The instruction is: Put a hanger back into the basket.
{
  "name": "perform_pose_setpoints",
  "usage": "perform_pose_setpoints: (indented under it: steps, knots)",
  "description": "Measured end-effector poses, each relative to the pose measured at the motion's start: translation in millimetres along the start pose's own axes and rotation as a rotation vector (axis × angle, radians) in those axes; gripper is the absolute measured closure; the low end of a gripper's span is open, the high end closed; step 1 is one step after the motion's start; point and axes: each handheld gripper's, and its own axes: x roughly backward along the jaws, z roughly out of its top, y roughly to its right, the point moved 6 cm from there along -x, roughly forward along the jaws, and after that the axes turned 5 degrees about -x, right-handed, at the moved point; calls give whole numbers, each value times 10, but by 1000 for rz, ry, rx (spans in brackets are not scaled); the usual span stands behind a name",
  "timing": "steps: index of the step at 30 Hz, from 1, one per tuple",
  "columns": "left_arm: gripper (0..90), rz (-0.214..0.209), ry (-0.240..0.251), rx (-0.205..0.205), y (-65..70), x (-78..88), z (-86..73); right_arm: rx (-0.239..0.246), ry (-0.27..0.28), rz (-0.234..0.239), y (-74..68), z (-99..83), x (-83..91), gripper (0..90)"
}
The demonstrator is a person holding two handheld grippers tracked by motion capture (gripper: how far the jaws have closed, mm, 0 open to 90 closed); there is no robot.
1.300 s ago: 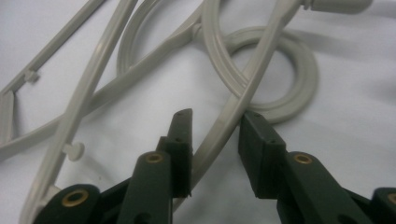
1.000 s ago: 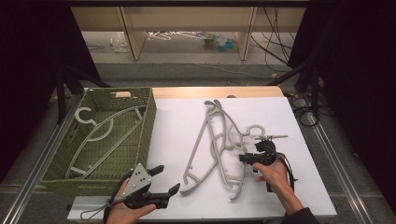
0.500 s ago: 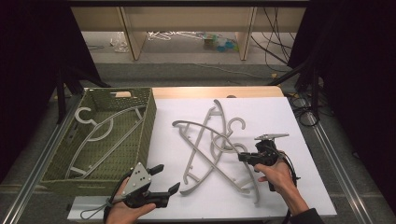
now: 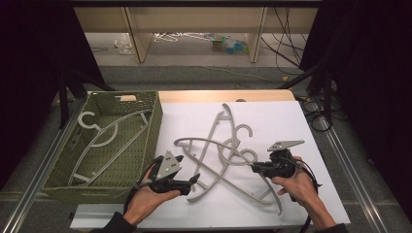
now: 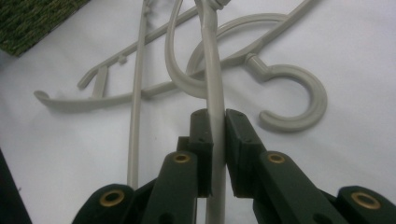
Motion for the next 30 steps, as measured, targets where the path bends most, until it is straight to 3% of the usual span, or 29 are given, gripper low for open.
perform_pose_setpoints:
  steps: [4,7,10,11,18,20,22,30]
  knots:
    - [230,10,-26,-36,-33,-193,82,33,-2,13,-11,-46,89,819]
    - [238,15,-82,-83,-75,-332,98,48,-16,8,-23,-87,158,819]
    - [322,26,-100,-115,-110,-405,104,60,28,14,-34,-99,174,819]
    - [318,24,-139,-132,-120,-485,87,68,3,15,-36,-113,203,819]
    - [322,36,-152,-164,-164,-669,110,92,-4,32,-84,-139,217,819]
    - [331,24,-141,-148,-167,-705,127,90,-6,37,-107,-138,217,819]
    - [338,27,-151,-176,-175,-745,129,94,-8,39,-119,-137,217,819]
    - [382,-5,-163,-203,-184,-795,97,116,-19,63,-177,-133,207,819]
